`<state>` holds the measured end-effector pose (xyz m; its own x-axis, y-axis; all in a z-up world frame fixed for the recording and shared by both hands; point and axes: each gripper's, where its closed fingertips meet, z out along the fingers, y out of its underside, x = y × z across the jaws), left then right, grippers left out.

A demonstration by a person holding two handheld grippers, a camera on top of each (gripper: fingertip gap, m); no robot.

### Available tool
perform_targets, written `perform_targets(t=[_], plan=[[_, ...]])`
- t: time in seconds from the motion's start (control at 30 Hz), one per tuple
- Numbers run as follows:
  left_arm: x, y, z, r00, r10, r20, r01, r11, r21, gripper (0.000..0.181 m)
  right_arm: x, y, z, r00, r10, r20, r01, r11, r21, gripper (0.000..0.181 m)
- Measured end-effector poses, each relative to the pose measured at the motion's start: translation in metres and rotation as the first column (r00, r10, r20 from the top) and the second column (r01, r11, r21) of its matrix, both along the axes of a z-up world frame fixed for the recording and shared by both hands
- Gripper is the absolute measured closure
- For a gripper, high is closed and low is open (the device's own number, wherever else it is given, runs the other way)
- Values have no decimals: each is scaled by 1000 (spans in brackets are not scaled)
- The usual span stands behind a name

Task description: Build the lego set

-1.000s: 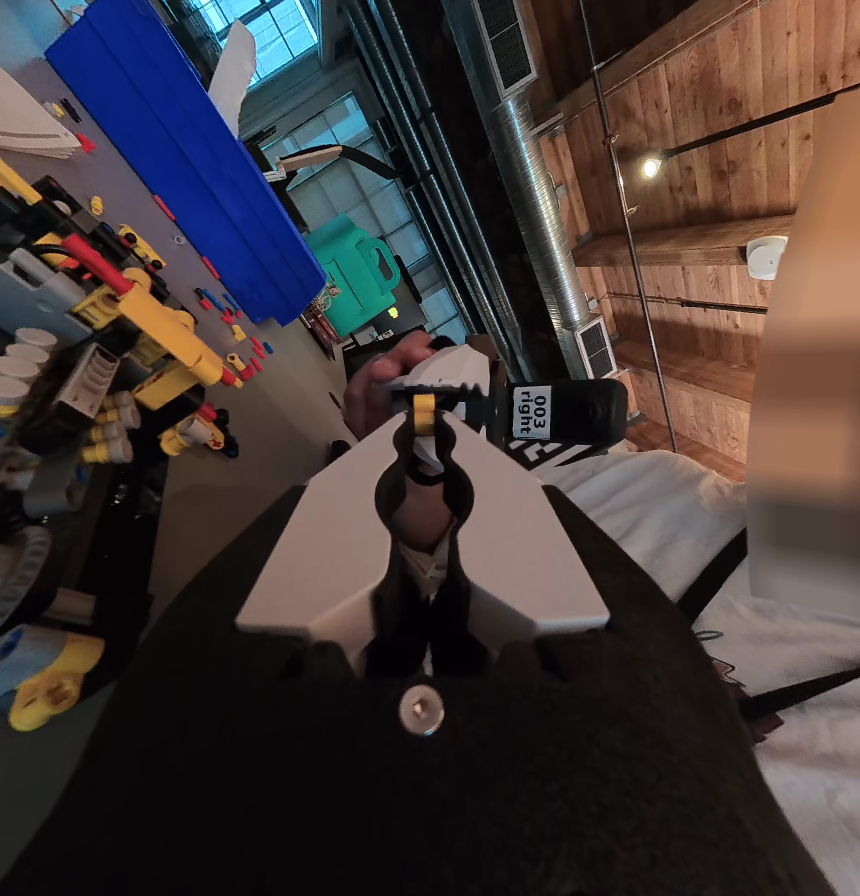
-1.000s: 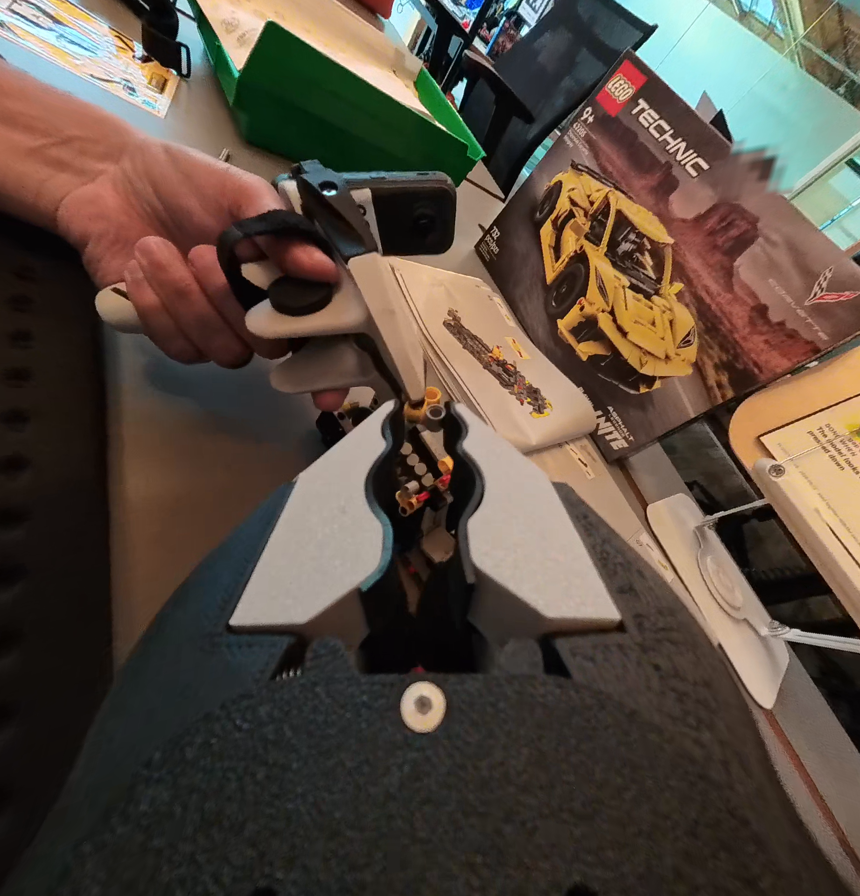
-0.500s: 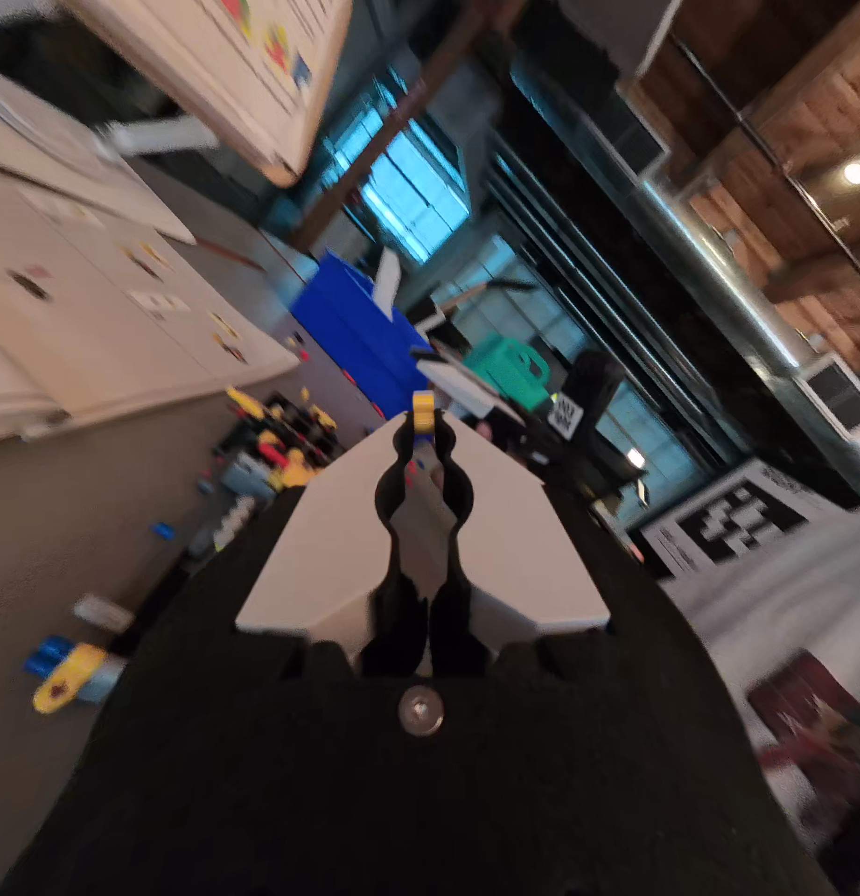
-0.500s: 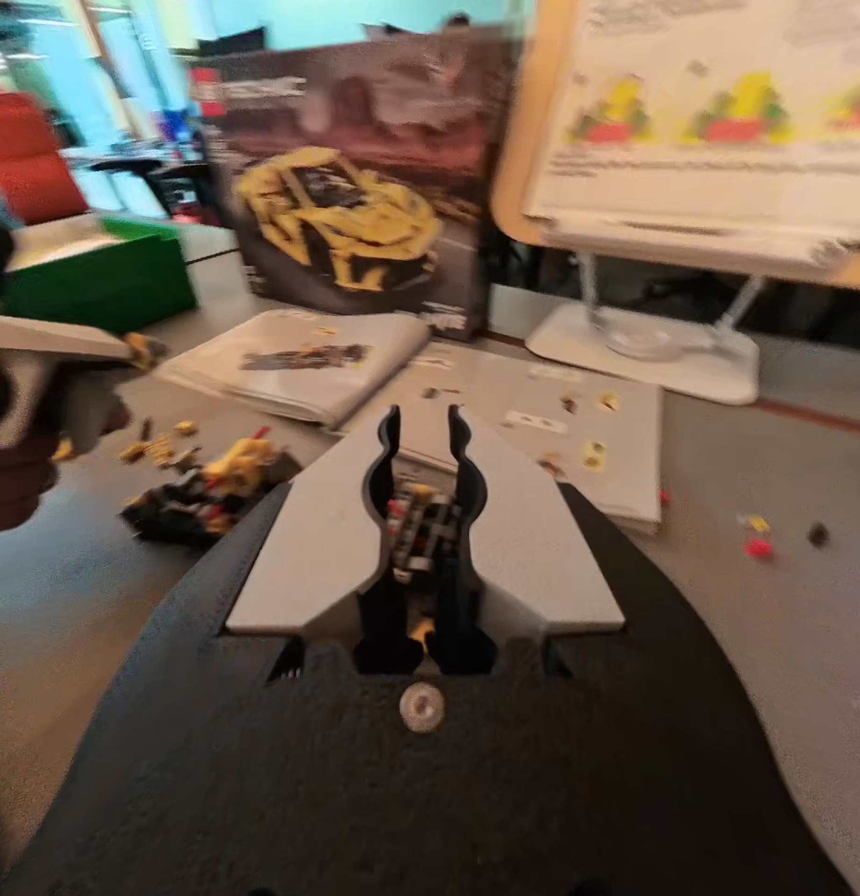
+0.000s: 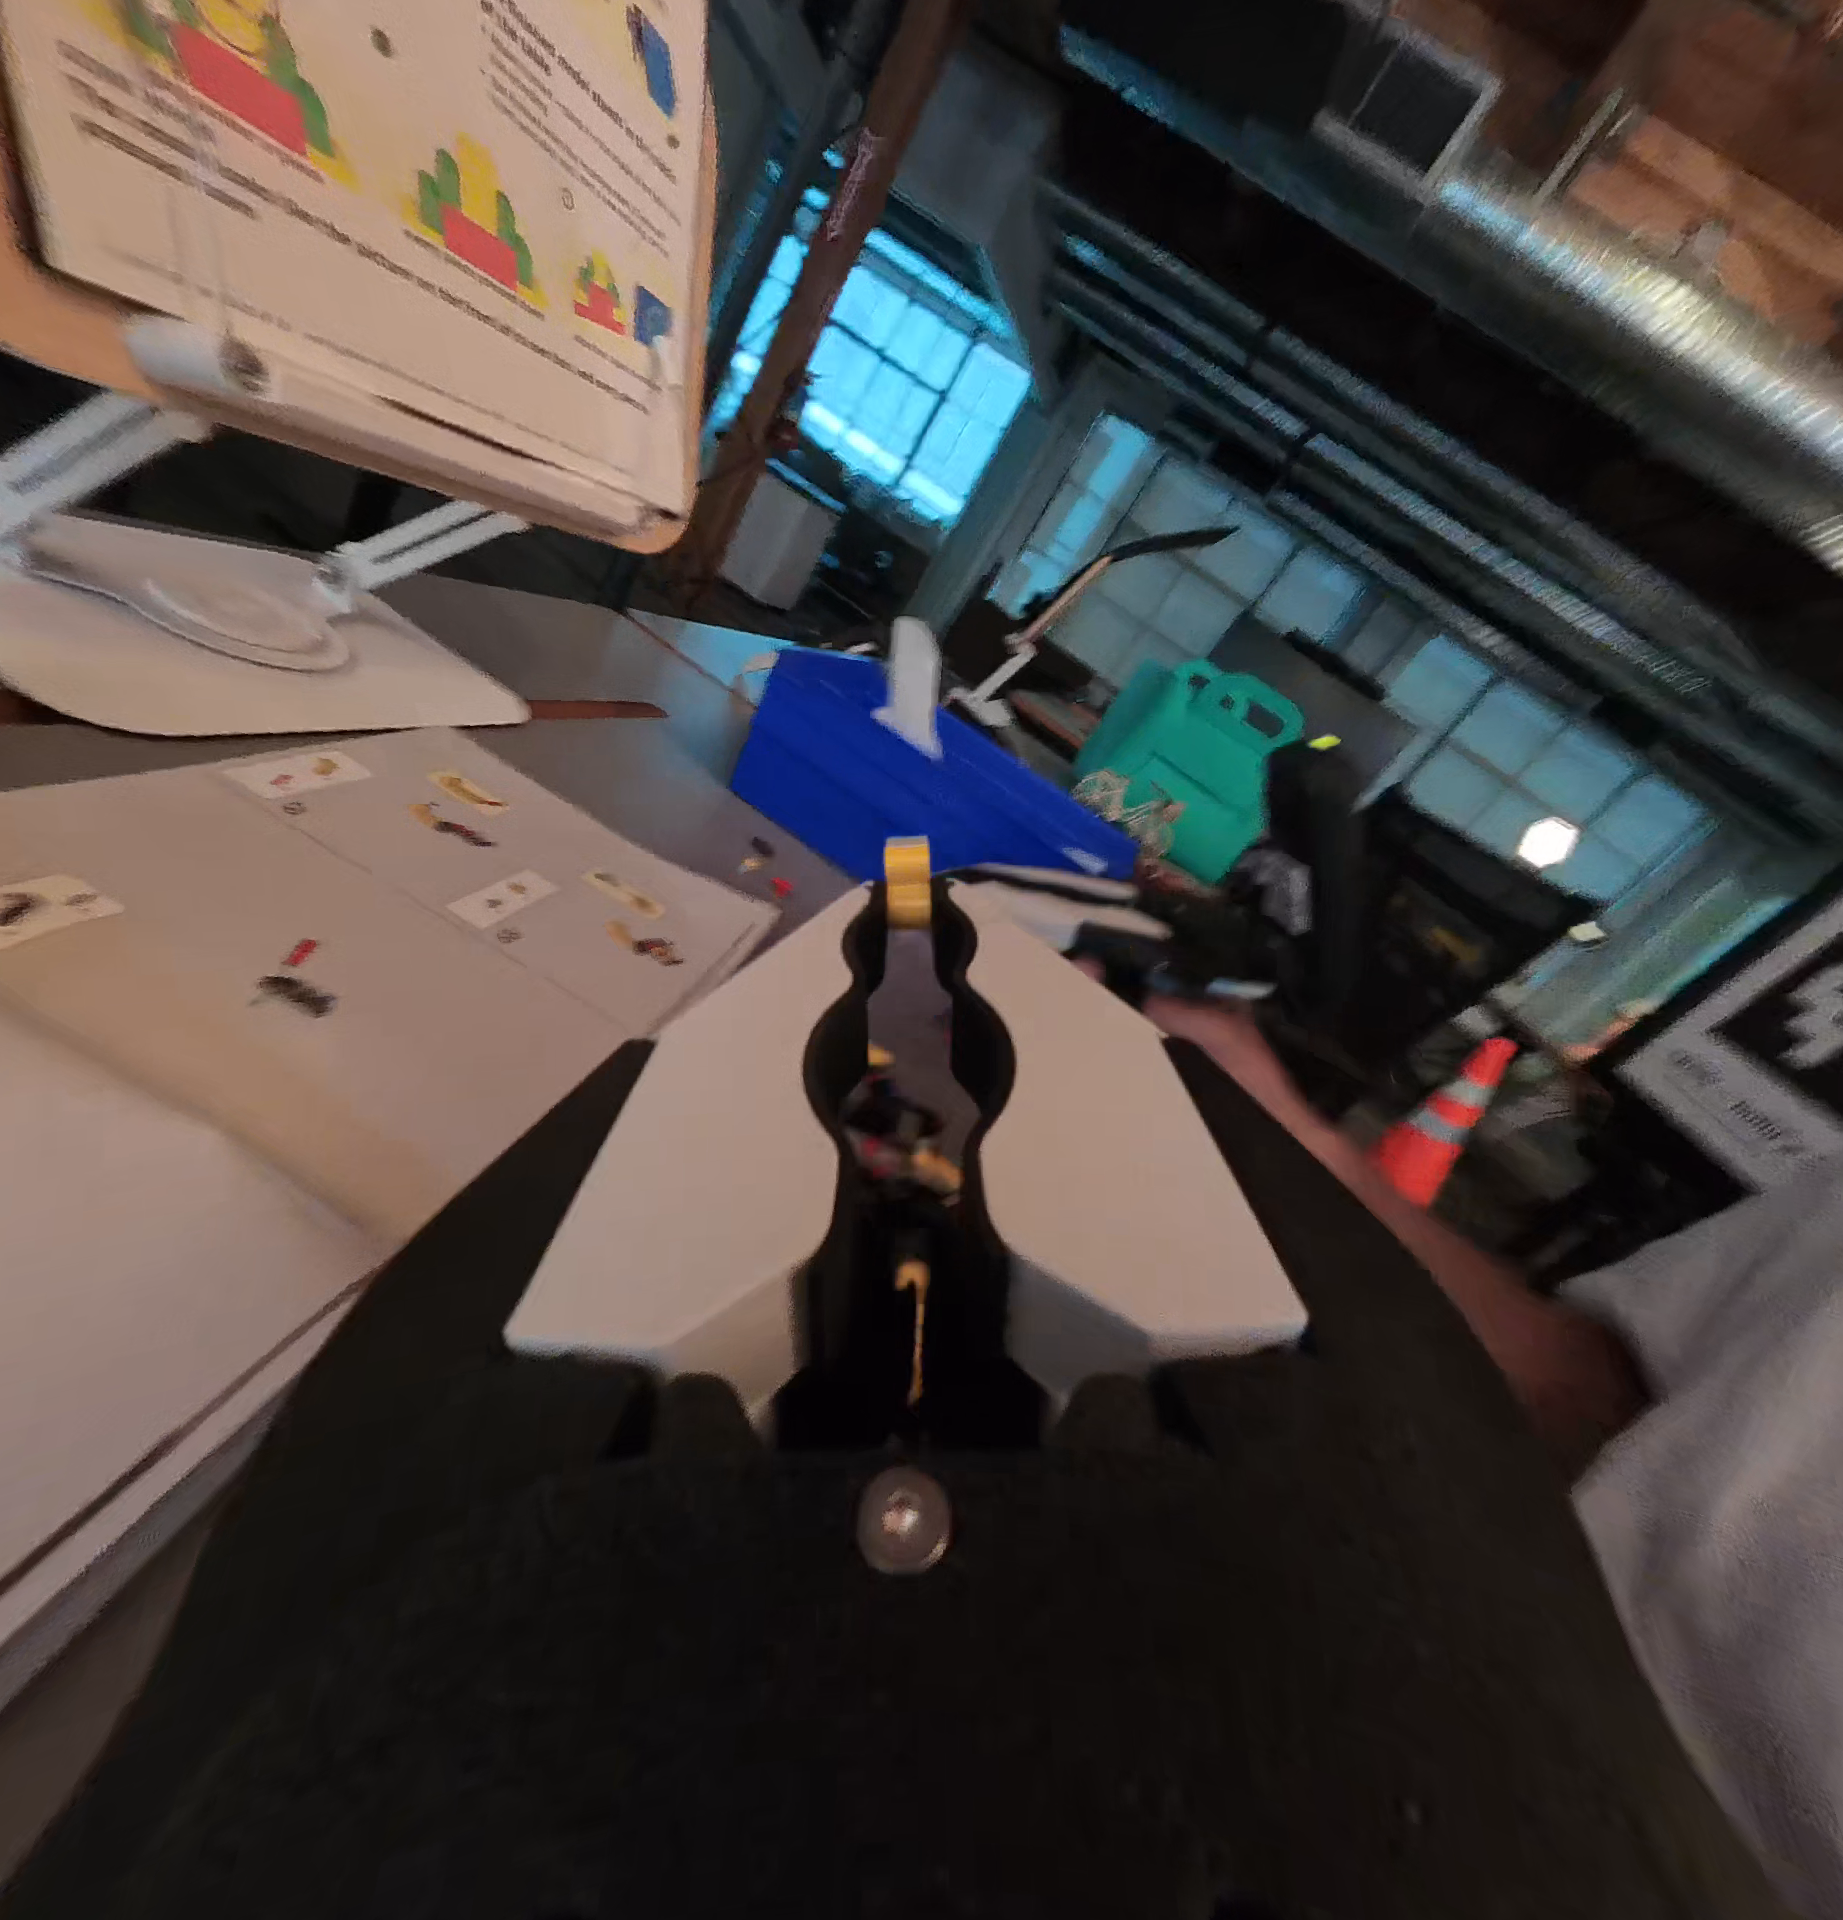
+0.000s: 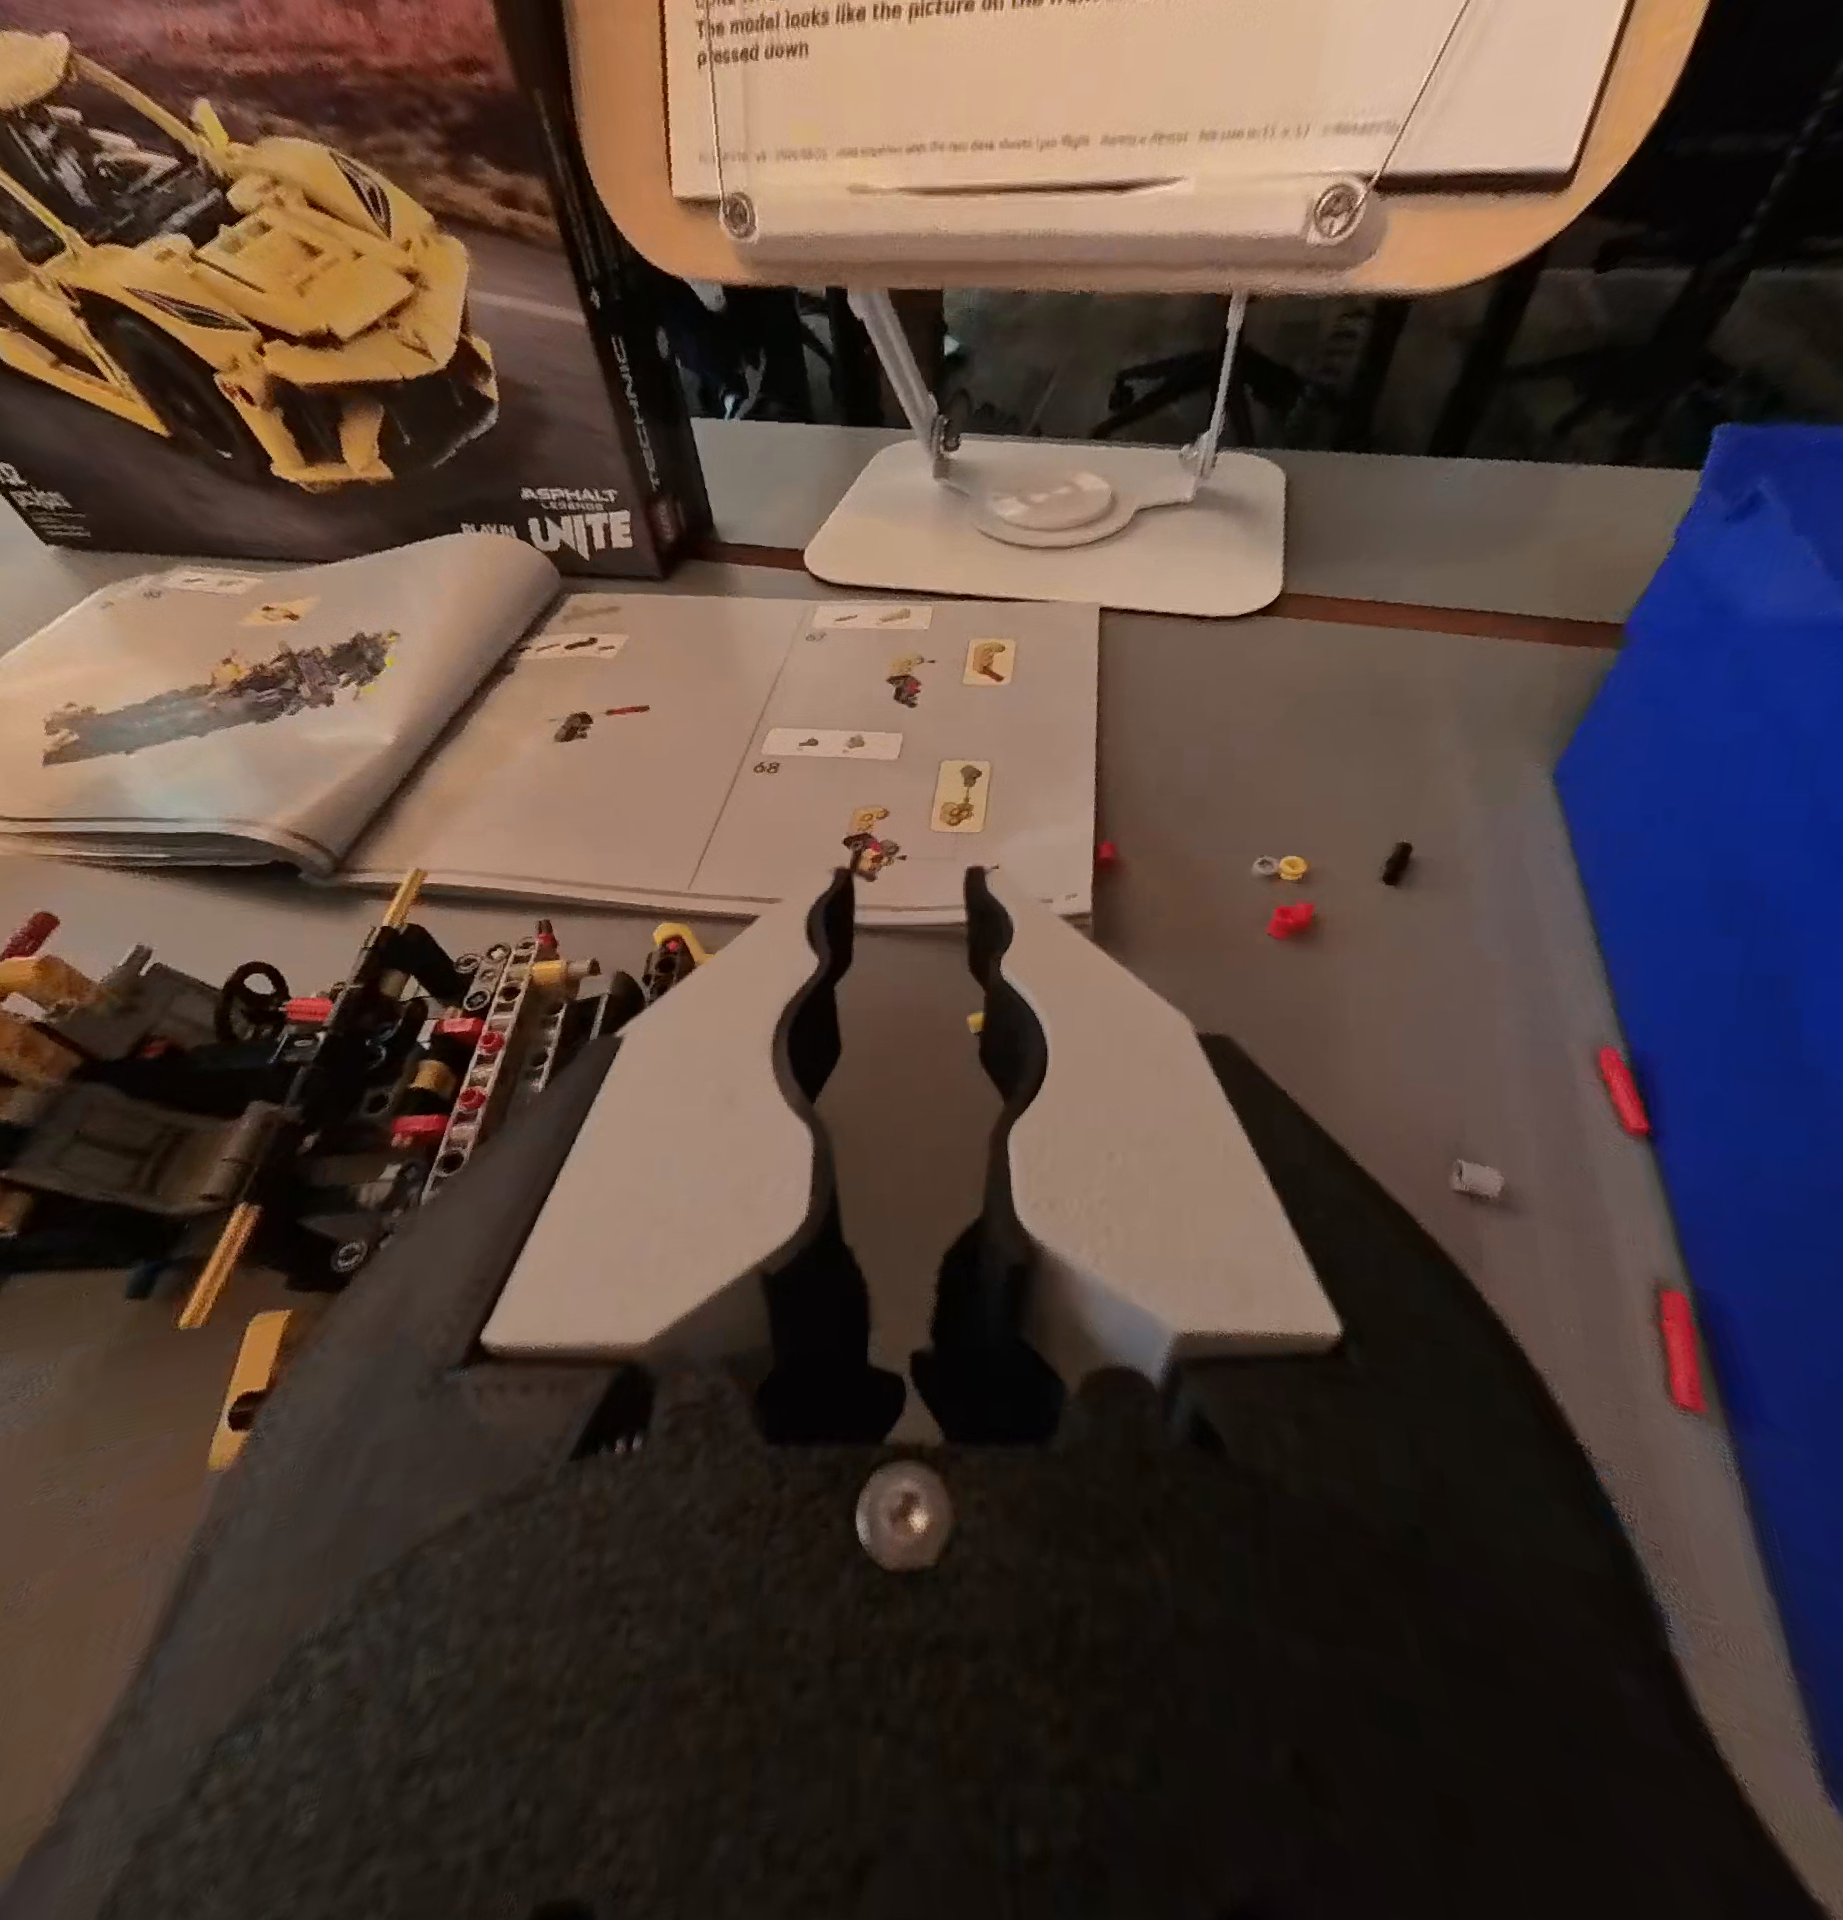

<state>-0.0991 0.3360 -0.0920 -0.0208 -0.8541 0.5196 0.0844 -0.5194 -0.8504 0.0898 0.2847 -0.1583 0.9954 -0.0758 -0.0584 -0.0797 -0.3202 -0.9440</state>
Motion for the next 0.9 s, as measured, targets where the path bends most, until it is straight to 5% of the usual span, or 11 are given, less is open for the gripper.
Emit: perform_targets(t=[0.07, 0.33, 0.9], plan=[[-8, 13, -6, 998, 66, -24, -66, 998, 3, 173, -3, 2, -6, 1000, 18, -23, -19, 1000, -10, 163], [-2, 14, -22, 1000, 10, -26, -13, 992, -122, 173, -8, 6, -17, 998, 59, 4, -59, 996, -60, 165], [5, -20, 0, 999, -36, 7, 35, 999, 19, 173, -19, 5, -11, 995, 93, 24, -93, 995, -24, 171]])
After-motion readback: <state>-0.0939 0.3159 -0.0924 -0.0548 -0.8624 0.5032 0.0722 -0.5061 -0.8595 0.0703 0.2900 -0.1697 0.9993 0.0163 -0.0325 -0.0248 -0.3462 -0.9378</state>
